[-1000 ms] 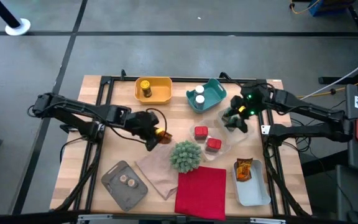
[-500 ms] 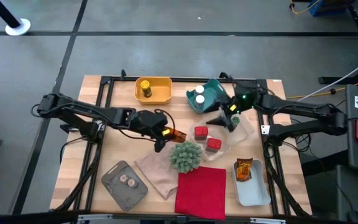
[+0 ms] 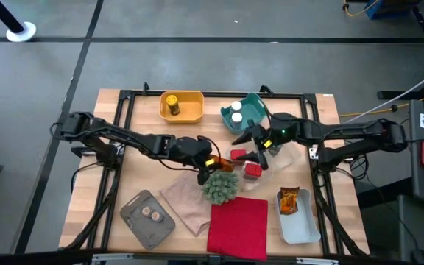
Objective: Sort spices by type
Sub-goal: Put the orange seasoning pack into the gray bin
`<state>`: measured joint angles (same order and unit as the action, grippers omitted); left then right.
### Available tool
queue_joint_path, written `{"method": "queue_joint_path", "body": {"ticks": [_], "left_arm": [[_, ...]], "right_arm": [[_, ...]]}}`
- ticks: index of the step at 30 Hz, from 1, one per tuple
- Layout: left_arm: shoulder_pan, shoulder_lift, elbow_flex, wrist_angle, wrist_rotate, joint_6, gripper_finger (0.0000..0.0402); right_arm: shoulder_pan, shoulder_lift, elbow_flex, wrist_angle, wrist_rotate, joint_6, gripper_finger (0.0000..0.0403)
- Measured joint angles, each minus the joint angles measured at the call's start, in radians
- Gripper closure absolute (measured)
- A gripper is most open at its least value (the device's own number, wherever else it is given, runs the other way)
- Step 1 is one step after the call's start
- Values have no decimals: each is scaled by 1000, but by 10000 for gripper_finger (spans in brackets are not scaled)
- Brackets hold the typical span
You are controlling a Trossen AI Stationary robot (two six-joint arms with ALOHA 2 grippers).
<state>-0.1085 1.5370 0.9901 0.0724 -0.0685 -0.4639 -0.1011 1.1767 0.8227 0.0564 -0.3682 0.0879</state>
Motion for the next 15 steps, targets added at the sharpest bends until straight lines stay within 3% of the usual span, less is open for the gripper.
{"method": "queue_joint_path", "body": {"ticks": [11,15], "left_arm": [[0,106,0,251,0,53,395],[0,122,0,306,-1,53,389]], "right_arm": [[128,0,0,-1,247,-16,118],[150,22,1,1,290,-11,118]]}}
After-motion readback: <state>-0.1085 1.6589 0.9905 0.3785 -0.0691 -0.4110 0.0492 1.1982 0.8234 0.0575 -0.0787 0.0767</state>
